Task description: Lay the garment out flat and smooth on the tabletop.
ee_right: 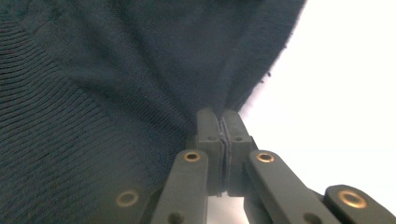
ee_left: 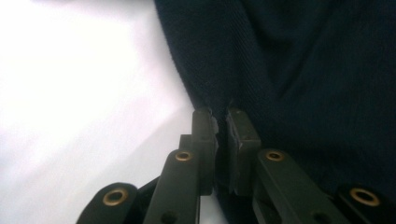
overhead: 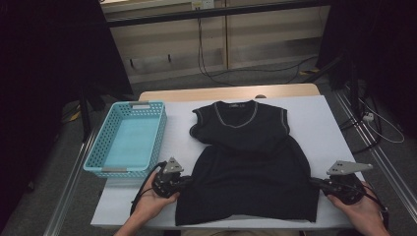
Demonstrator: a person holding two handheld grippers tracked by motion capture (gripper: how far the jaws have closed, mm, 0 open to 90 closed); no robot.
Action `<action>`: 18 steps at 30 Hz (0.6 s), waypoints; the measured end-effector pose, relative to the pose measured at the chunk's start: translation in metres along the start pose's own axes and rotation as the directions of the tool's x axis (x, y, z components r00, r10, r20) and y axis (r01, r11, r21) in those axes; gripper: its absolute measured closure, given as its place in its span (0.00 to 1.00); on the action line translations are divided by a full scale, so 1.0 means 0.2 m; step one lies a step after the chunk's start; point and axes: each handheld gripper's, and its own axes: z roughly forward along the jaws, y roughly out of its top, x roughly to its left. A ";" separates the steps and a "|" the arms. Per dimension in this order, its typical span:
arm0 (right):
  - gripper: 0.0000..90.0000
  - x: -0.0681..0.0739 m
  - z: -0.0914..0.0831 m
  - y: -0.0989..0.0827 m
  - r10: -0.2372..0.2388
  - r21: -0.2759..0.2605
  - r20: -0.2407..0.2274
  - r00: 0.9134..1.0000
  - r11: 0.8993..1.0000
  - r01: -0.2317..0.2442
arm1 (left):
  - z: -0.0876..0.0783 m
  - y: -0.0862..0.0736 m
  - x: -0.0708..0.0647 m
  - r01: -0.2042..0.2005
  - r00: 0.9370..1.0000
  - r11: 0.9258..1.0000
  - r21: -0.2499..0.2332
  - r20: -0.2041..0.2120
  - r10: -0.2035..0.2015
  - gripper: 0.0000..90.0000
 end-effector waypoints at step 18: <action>0.66 0.05 0.01 0.06 -0.049 -0.050 -0.006 0.999 0.998 0.049 | -0.17 -0.07 -0.03 0.010 1.000 0.994 -0.113 -0.008 -0.011 0.60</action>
